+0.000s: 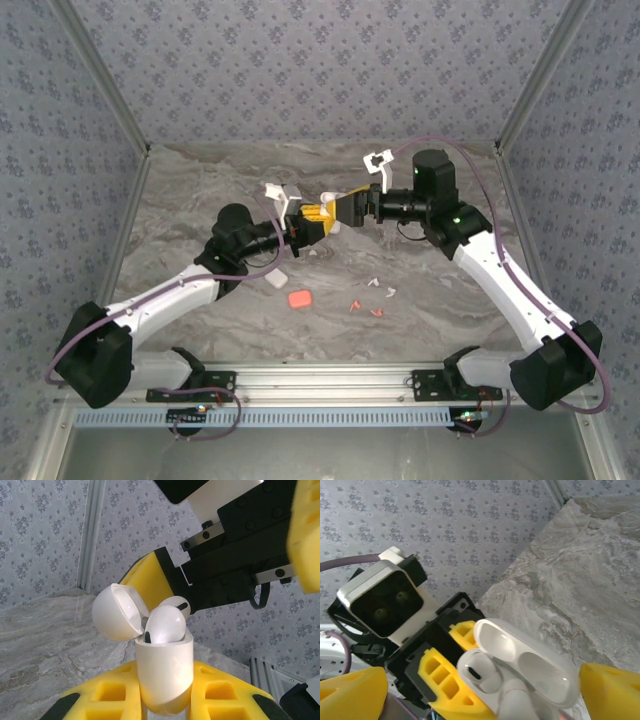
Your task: Insert the wireless bluetooth earbuds into the charging case
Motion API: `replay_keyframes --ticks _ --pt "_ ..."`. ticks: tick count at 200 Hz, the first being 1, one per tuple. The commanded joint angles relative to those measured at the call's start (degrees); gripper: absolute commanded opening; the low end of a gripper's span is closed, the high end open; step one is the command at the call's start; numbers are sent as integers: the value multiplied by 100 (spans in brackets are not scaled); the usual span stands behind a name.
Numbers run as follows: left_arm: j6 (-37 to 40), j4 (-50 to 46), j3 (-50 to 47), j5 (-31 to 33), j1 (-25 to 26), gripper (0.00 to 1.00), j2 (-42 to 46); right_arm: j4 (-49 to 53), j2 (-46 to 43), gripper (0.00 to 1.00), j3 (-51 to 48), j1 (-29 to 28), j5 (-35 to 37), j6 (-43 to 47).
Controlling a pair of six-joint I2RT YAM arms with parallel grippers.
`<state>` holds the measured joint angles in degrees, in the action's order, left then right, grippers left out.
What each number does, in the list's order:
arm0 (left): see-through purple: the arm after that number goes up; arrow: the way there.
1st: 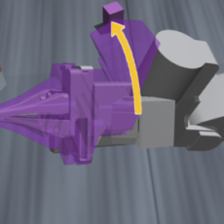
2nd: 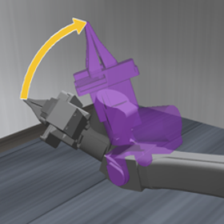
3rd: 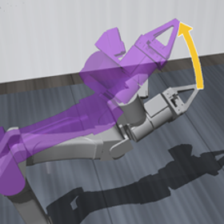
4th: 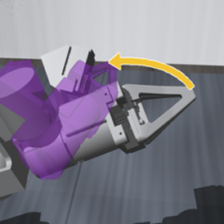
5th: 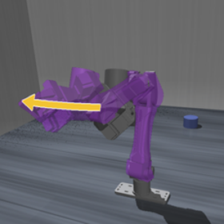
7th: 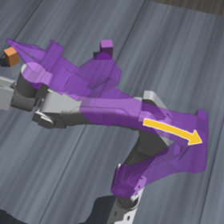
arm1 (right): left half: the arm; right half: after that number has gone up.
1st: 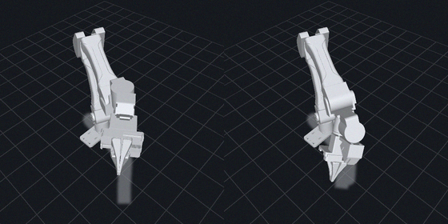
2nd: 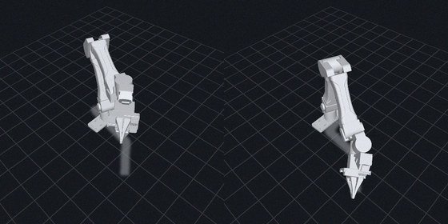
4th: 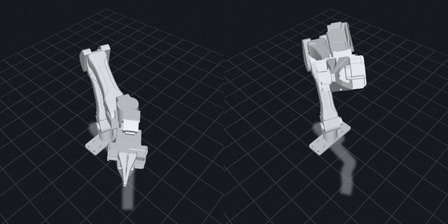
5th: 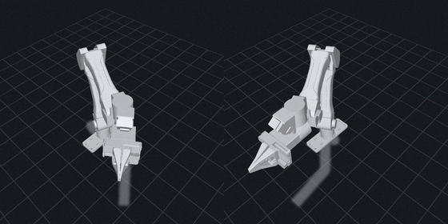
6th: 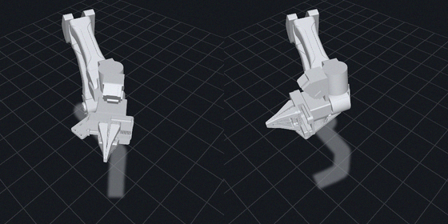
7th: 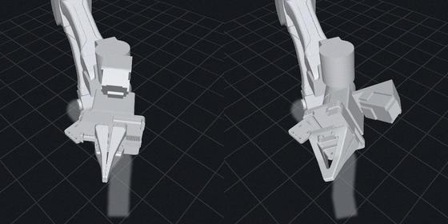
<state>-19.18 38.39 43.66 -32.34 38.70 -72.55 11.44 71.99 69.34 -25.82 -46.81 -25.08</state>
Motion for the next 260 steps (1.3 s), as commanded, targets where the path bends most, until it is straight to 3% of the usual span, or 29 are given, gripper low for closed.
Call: replay_keyframes --ticks 1,49,167,226,260 --pt "-27 253 223 -91 28 0 -22 -186 -9 100 227 -25 -309 -129" --pt "6 177 204 -31 24 0 -83 -3 -174 94 206 -19 -343 87" --pt "16 98 176 -2 24 0 -131 504 -497 95 49 30 98 486" --pt "33 90 195 -7 24 0 -119 1241 -455 96 234 74 887 834" --pt "142 -120 175 183 23 0 -49 1527 -669 98 203 185 1854 963"
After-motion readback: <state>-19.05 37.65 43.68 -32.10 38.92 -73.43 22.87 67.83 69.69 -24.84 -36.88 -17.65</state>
